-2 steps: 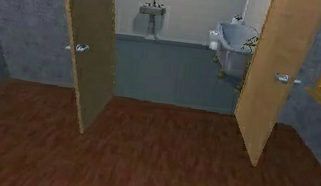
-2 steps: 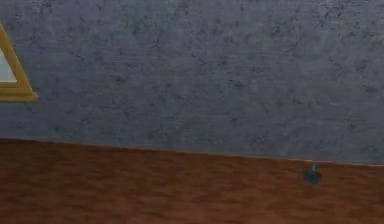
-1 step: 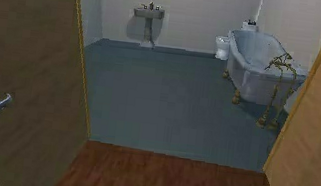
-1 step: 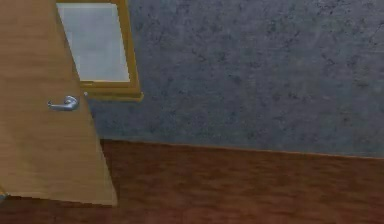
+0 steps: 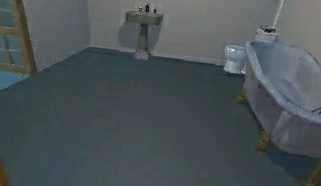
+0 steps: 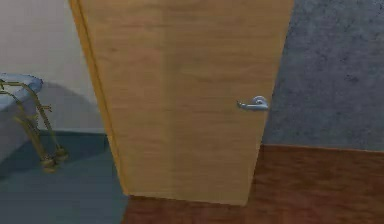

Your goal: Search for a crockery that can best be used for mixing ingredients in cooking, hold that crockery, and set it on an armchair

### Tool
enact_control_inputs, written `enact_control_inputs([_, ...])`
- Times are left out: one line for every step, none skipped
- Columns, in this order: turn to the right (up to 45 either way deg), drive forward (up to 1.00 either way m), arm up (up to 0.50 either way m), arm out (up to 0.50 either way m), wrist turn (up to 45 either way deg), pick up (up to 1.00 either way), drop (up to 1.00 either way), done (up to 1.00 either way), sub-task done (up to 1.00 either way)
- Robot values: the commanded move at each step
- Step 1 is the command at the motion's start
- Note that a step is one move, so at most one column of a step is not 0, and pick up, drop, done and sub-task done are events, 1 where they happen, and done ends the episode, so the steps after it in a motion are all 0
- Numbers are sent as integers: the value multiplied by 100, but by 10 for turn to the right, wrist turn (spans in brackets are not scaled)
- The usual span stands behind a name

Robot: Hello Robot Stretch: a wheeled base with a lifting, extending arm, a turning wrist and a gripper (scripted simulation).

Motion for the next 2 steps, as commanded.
enact_control_inputs([-180, 0, 0, 0, 0, 0, 0, 0, 0])
enact_control_inputs([0, 100, 0, 0, 0, 0, 0, 0, 0])
